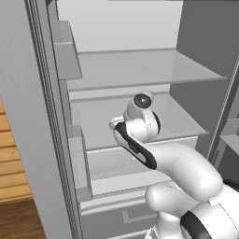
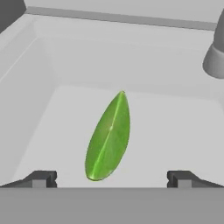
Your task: Grab a lemon wedge from the fridge and one ice cube from the ice bowl, and put them in the glass of lemonade.
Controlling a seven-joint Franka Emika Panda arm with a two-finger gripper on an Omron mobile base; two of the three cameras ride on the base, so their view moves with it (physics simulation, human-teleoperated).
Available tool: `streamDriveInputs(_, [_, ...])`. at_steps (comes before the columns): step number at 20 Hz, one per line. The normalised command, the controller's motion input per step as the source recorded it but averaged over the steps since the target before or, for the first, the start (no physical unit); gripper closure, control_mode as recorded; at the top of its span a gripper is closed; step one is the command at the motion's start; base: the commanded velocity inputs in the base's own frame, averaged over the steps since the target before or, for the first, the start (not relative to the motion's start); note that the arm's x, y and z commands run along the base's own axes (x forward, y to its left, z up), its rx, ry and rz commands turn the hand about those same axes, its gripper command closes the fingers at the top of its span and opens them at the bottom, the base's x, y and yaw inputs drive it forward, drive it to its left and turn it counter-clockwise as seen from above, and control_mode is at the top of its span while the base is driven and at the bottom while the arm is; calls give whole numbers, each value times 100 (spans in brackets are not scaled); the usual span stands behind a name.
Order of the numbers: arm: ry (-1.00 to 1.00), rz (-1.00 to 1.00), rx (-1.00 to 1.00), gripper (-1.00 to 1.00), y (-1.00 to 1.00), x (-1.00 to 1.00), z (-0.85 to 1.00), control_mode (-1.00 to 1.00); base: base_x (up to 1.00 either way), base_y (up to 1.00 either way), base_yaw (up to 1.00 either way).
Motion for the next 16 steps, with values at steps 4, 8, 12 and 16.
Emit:
streamDriveInputs(4, [3, 0, 0, -100, 13, 35, -14, -100, 0, 0, 0])
streamDriveInputs(8, [10, 0, 0, -100, 11, 20, 0, -100, 0, 0, 0])
streamDriveInputs(12, [9, -1, 0, -100, 1, 19, -7, -100, 0, 0, 0])
streamDriveInputs(16, [4, -5, 0, -100, 0, 1, -15, -100, 0, 0, 0])
